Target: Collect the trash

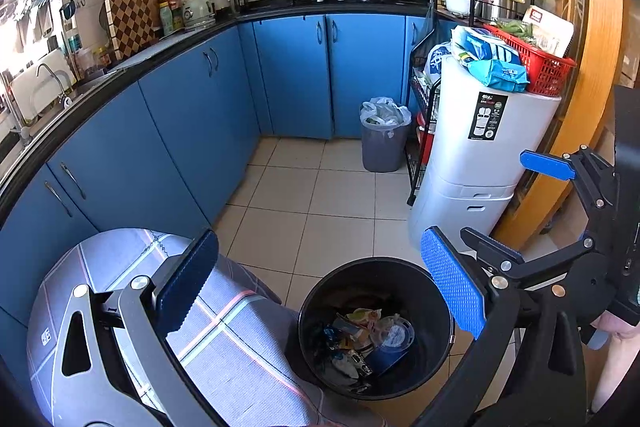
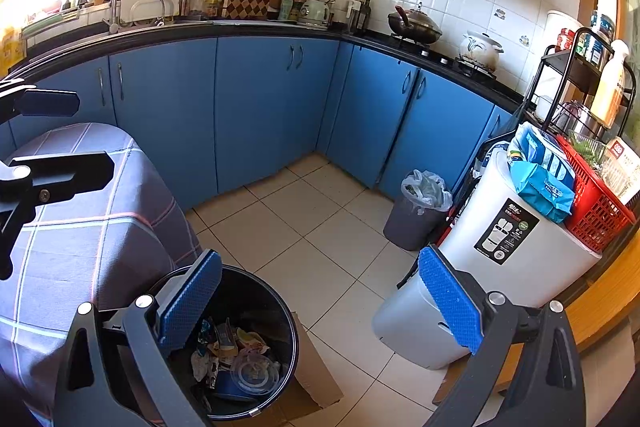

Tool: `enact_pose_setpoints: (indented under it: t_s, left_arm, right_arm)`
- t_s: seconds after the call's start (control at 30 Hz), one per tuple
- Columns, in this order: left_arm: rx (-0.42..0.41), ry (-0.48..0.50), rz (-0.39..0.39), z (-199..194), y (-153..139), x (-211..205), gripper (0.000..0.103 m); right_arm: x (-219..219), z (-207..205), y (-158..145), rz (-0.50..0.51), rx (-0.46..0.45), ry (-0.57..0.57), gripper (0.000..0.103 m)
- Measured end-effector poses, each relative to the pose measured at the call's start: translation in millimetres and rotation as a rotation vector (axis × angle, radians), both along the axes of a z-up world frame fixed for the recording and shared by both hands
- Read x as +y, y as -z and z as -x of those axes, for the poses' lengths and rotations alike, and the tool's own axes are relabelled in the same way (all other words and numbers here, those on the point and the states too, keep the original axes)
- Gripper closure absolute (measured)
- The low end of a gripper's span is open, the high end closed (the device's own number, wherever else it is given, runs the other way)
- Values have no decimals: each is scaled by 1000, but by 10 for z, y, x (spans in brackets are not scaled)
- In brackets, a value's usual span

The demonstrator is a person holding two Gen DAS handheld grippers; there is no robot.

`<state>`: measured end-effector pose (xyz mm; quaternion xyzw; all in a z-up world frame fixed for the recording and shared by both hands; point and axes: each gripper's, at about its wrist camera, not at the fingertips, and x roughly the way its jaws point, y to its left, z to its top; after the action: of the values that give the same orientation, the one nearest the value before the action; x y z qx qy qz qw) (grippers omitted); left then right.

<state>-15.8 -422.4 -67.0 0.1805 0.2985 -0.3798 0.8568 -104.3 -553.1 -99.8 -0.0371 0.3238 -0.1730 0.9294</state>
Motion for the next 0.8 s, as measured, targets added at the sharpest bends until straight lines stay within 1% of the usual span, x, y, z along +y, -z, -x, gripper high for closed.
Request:
enact_pose_setpoints:
  t_s: [0.8]
  left_arm:
    - [11,12,10,16,-22,19,3]
  right_arm:
    - [10,-23,-19,3,6,-8,7]
